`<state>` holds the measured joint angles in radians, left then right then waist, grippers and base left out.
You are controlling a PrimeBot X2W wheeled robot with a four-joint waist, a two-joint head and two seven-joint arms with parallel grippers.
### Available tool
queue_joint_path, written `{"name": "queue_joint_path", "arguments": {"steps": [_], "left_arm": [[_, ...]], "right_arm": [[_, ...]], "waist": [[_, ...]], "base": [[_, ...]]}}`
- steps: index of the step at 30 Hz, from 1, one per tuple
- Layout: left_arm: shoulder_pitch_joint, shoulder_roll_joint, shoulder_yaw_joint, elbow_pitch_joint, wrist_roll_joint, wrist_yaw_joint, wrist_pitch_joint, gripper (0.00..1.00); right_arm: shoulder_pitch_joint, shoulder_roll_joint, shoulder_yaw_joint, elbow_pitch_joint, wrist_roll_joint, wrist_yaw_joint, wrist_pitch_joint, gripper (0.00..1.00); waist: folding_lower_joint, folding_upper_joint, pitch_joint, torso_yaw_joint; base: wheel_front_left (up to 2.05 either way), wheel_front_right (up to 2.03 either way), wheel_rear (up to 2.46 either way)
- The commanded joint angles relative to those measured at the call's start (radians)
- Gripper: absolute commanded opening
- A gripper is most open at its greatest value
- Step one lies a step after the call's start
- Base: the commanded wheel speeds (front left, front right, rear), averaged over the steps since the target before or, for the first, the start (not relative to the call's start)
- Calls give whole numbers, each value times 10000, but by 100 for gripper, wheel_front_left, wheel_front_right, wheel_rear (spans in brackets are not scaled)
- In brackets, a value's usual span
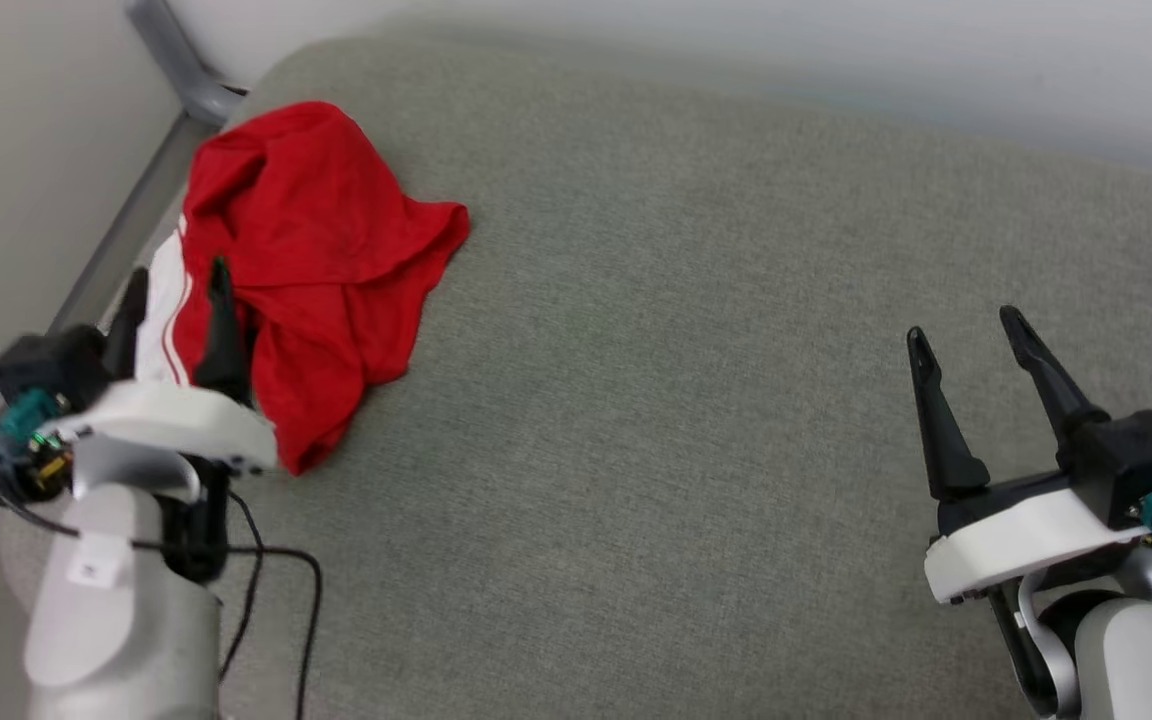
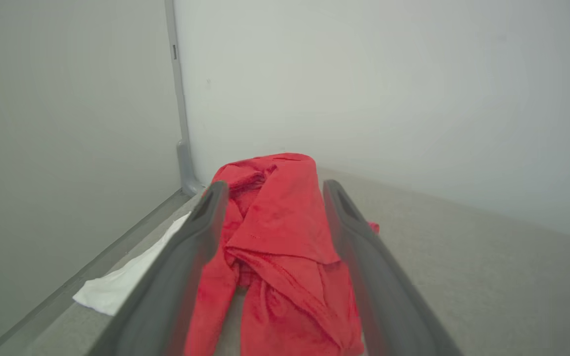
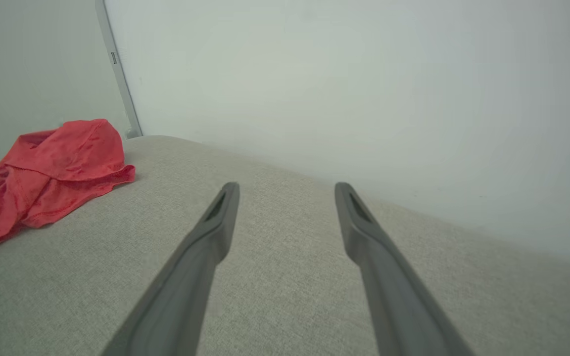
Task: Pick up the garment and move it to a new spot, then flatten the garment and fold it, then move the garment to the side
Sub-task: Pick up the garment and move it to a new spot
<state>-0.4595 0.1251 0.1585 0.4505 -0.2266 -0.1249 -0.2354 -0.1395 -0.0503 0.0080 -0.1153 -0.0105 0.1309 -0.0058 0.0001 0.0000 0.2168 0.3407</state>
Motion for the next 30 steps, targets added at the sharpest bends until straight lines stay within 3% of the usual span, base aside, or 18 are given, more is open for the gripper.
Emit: {"name": "queue_joint_path", "arguments": {"steps": [1,7,8,18,21,25,26,27,28,29,30], "left_arm": [[-659,295,67,274,-145,-12,351,100],[-2487,1561,-193,1514,-1184,-55,2480,100],[-2487,1561,-193,1514,-1184,-55,2480,100],[-3659,3656,-1183,3337,-3455,-53,6634,100],[-3675,3866,-1390,3878,-3671,-53,7668,100],[-3280,3628,-1605,4884,-4064,-48,9210,100],[-3192,3544,-1654,5087,-4127,-46,9499,88],[-3125,3399,-1642,5239,-4240,-45,9690,49],[-3105,3311,-1653,5284,-4257,-35,9679,20],[-3080,3289,-1677,5295,-4238,-27,9540,0],[-3023,3257,-1687,5329,-4245,-14,9444,0]], "right_arm": [[-296,-1,21,-127,-109,-3,1,100],[-807,-1,104,-255,-121,-3,-87,100],[-807,-1,104,-255,-121,-3,-87,100],[-1311,-1,270,184,119,-3,-482,100],[-1400,-1,259,317,186,-3,-562,100],[-1542,1,303,438,242,-3,-640,100],[-1549,1,314,468,248,-3,-644,100],[-1555,1,312,498,259,-3,-663,100],[-1560,1,301,523,272,-3,-672,100],[-1577,1,300,543,275,-3,-679,100],[-1580,1,311,571,331,-3,-703,100]], "waist": [[-1,0,947,-713],[-1,0,1968,-1302],[-1,0,1968,-1302],[-1,0,2801,-2072],[-1,0,2954,-2201],[-1,0,3100,-2331],[-1,0,3111,-2353],[-1,0,3114,-2369],[-1,0,3109,-2380],[-1,0,3092,-2391],[-1,0,3035,-2411]], "base": [[0,0,0],[0,0,0],[0,0,0],[0,0,0],[0,0,0],[0,0,0],[0,0,0],[0,0,0],[0,0,0],[0,0,0],[0,0,0]]}}
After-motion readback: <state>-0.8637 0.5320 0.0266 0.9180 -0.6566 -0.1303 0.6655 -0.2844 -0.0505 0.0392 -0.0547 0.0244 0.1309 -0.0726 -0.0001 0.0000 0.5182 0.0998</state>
